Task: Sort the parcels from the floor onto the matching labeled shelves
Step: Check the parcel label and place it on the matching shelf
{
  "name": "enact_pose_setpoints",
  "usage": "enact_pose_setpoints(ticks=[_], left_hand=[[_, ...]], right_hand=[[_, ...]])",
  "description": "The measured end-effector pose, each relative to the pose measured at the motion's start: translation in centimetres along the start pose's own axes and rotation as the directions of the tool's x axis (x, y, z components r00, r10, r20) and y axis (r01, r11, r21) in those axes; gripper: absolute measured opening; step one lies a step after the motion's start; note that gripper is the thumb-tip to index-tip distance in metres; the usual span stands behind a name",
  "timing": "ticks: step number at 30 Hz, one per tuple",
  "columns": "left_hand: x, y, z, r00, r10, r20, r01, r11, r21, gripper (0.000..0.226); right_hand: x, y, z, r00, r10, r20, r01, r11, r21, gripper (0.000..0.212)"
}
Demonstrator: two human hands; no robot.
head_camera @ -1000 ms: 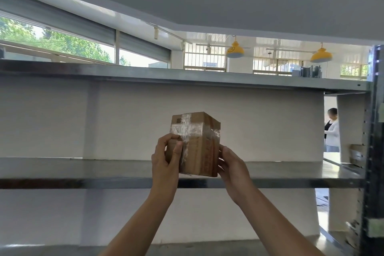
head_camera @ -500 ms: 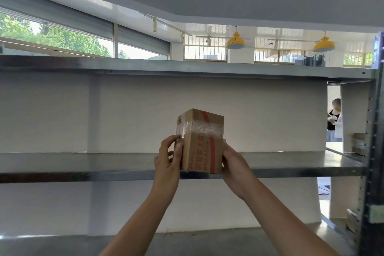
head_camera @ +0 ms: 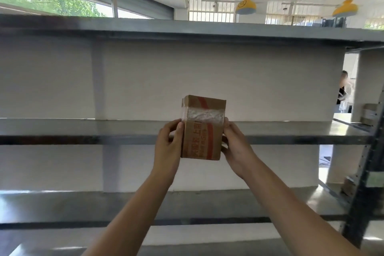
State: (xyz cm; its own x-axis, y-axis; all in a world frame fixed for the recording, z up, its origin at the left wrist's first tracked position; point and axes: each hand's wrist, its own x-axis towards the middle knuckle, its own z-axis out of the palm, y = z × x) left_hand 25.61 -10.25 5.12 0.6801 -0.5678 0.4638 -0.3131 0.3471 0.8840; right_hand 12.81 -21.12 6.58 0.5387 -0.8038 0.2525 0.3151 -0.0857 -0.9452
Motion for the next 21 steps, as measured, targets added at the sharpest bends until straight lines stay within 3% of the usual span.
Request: enact_pose_setpoints(ticks=[8, 15, 21], left_hand=[[-4.6, -3.4, -1.6, 0.997, -0.083, 0.001, 0.083, 0.995, 0.051, 0.032], [-11.5, -8.6, -3.3, 0.943, -0.333, 0.014, 0.333, 0.942, 0.038, 0.032], [-14.9, -11.5, -4.7, 0.897, -0.440, -0.030, 0.441, 0.891, 0.106, 0.033]], right_hand=[[-3.6, 4.6, -0.2, 0.990, 0.136, -0.032, -0.136, 0.991, -0.014, 0.041], [-9.1, 10.9, -0.8, 0.948, 0.303, -0.095, -0.311, 0.947, -0.084, 0.047], [-12.1, 14.1, -1.0, 0.927, 0.357, -0.117, -0.372, 0.918, -0.139, 0.041]])
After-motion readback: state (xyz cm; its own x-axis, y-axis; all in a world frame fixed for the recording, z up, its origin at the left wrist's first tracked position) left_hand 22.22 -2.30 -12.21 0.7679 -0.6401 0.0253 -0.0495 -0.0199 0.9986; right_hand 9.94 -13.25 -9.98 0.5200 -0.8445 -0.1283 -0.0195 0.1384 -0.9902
